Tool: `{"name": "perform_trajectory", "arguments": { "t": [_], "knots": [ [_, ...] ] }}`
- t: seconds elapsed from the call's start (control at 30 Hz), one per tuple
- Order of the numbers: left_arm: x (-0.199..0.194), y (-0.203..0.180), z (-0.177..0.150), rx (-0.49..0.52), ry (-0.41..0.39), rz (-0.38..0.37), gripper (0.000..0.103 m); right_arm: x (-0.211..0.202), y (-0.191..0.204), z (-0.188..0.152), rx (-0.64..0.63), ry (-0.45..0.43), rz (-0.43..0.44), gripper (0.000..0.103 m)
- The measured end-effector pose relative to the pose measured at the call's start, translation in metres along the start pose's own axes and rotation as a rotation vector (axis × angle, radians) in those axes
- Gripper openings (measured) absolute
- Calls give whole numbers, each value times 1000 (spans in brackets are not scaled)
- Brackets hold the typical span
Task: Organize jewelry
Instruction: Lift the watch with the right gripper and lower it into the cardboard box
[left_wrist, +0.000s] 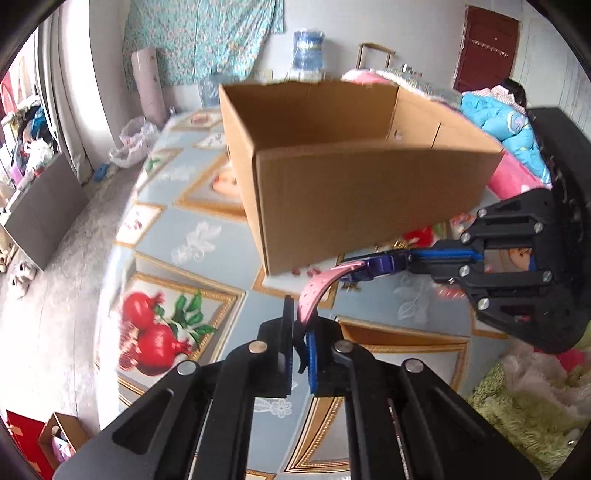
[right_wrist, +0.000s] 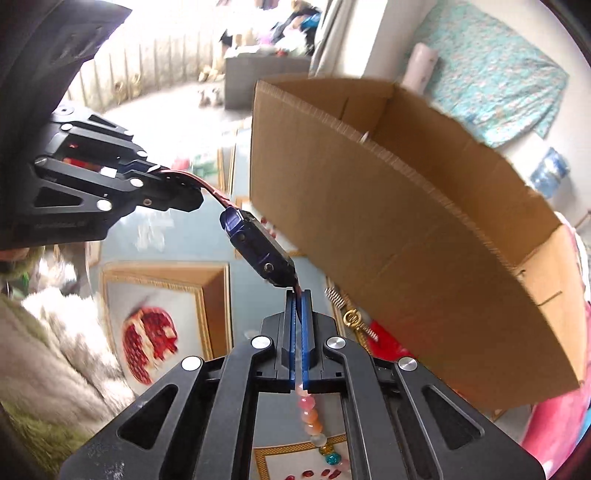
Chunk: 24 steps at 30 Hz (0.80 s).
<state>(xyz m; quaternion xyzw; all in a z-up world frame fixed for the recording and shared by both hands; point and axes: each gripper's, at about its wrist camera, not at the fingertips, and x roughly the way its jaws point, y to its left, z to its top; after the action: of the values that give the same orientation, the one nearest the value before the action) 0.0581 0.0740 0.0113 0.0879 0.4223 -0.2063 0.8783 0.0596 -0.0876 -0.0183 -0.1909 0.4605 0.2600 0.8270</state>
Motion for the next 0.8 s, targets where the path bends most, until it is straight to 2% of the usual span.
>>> {"name": "perform_trajectory", "arguments": {
  "t": [0.27, 0.4, 0.5, 0.57, 0.63, 0.73, 0.8],
  "knots": [
    [-76, -26, 33, 106, -233, 52, 5, -74, -23, -14, 136, -244, -83, 0],
    [-107, -37, 65, 131, -343, 35, 5, -123, -44, -7, 155, -382, -162, 0],
    [-118, -38, 92, 152, -412, 24, 5, -139, -68, 15, 119, -433, -210, 0],
    [-112, -37, 112, 157, -426, 21, 5, -135, -87, 39, 80, -428, -227, 0],
    [-97, -37, 134, 150, -402, 20, 5, -125, -101, 55, 46, -383, -211, 0],
    [-55, -23, 161, 121, -298, -5, 5, -80, -127, 81, 28, -234, -117, 0],
    [-14, -11, 177, 88, -190, -31, 5, -39, -150, 91, 45, -106, -27, 0]
  ]
}}
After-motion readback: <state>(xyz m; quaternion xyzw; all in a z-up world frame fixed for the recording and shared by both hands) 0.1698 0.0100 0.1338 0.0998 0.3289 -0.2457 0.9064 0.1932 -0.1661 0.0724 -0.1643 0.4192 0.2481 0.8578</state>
